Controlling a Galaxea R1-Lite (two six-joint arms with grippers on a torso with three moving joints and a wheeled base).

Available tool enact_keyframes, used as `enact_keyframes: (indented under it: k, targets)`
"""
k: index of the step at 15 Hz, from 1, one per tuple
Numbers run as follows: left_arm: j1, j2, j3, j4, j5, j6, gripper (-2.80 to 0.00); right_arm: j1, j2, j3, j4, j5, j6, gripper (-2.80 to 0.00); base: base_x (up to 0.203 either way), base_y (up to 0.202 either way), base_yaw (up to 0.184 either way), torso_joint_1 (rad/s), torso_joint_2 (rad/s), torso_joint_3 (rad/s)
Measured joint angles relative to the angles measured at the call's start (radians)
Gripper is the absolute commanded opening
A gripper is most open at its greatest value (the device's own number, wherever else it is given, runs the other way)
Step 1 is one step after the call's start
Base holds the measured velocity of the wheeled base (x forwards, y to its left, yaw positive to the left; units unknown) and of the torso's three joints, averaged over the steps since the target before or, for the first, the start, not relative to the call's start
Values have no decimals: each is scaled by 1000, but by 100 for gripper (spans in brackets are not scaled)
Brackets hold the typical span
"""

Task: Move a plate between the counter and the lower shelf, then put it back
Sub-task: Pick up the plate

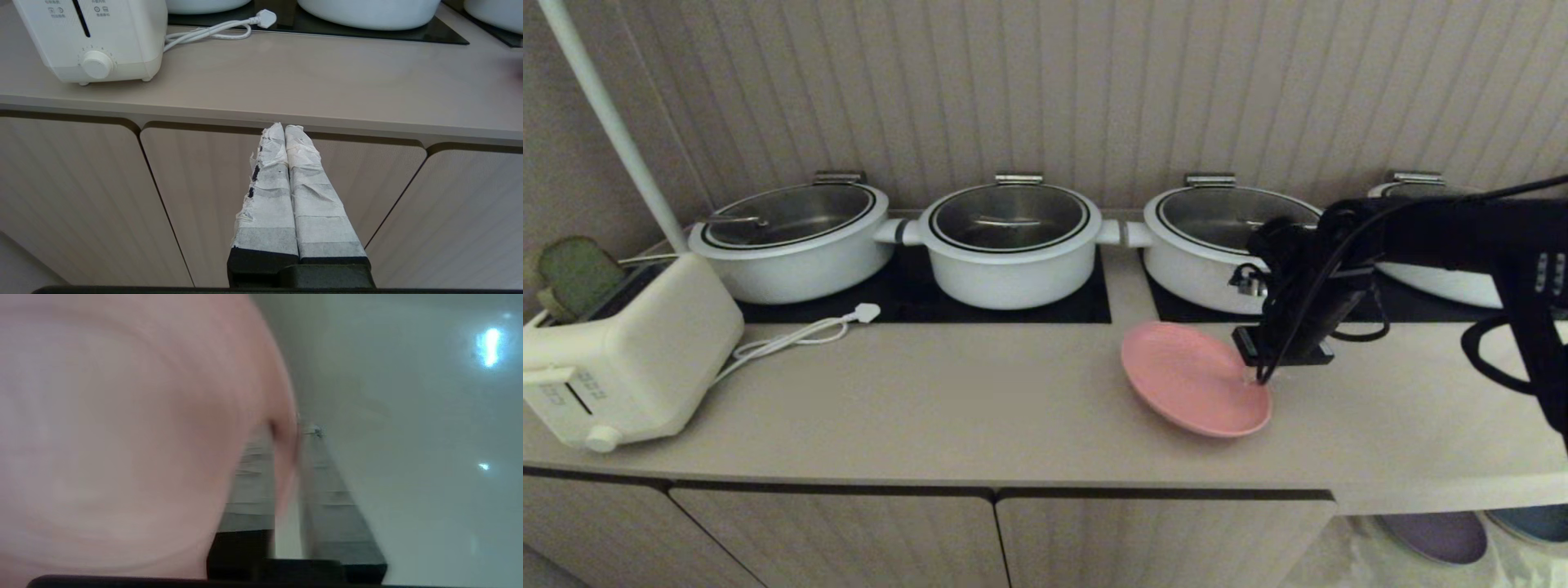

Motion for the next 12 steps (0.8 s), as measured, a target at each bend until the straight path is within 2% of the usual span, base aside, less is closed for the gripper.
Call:
enact_keyframes:
  k: [5, 12]
  targets:
    - [0, 0, 0, 0, 0, 0, -280, -1, -13, 2, 0, 0, 7, -280, 0, 0, 0, 0, 0, 0]
    - [0, 0, 0, 0, 0, 0, -280, -3, -54, 3, 8, 6, 114, -280, 0, 0, 0, 0, 0, 0]
